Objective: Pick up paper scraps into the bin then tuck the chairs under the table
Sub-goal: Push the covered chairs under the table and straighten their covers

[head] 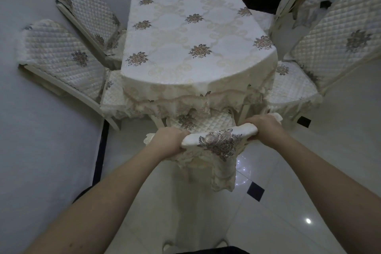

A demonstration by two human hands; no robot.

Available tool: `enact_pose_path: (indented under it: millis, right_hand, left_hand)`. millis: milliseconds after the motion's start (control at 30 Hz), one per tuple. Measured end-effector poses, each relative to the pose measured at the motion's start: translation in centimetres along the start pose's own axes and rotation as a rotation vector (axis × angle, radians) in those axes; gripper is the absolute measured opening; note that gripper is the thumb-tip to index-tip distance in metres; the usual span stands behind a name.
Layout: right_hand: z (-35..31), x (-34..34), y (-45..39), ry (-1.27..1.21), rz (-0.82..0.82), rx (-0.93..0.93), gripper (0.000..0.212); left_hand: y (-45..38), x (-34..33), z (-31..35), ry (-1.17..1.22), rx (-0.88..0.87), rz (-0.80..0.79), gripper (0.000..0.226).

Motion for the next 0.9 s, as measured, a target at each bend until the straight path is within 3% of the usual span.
enact_pose_path:
  millis: [500,700,900]
  right_hand:
    - [-1.1,-1.7,0.7,0.005,-0.039,-0.034,0.019]
    - [-1.9,-0.7,-1.1,-0.063,0.100,0.001,0.029]
    - [-2.3,-1.8,-1.9,0.010,0.049,-0.008,0.034]
  left_hand:
    - [-0.5,-0.7,-1.5,-0.038,-0.064,-0.053,0.032]
    - [-0.7,-0.9,-3.3,-0.026,0.004,-0.037,0.028]
    - [-1.4,-1.2,-4.3,-0.005,0.029,-0.025,0.028]
Point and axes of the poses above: each hand's wrist, its own y-axis away from the middle knuckle, its own x-axis out of the back of the hand, z = x × y, the point moved 9 cm from there along -y, towards the middle knuckle, and after that the axes turned 15 degrees about z, right-handed, at the moved point
